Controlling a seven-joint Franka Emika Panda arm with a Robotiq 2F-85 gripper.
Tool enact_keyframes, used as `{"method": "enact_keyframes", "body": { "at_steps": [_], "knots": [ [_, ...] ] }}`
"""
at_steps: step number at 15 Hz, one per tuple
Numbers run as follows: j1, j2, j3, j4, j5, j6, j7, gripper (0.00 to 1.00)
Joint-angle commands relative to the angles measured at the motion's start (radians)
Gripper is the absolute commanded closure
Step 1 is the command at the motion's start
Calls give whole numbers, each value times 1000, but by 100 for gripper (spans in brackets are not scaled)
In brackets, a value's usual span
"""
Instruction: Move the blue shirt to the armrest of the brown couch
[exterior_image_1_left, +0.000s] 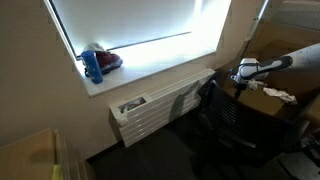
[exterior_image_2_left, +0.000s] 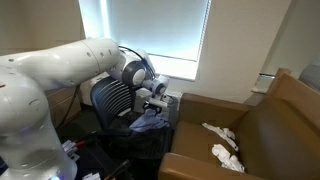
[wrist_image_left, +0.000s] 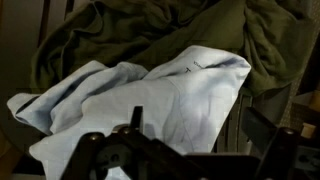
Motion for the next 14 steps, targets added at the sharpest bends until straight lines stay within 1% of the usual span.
{"method": "enact_keyframes", "body": {
  "at_steps": [1, 2, 3, 4, 6, 9, 10, 12, 14],
  "knots": [
    [0, 9, 0, 10, 0, -3, 0, 0],
    [12, 10, -17, 12, -12, 24, 22, 0],
    [31, 21, -51, 20, -34, 66, 64, 0],
    [38, 35, -69, 34, -45, 82, 89, 0],
    [36, 59, -78, 51, -33, 102, 117, 0],
    [18, 84, -66, 75, -15, 83, 105, 0],
    [25, 57, -70, 35, -23, 87, 105, 0],
    [21, 68, -67, 48, -26, 85, 107, 0],
    [43, 69, -107, 41, -47, 127, 158, 0]
  ]
}}
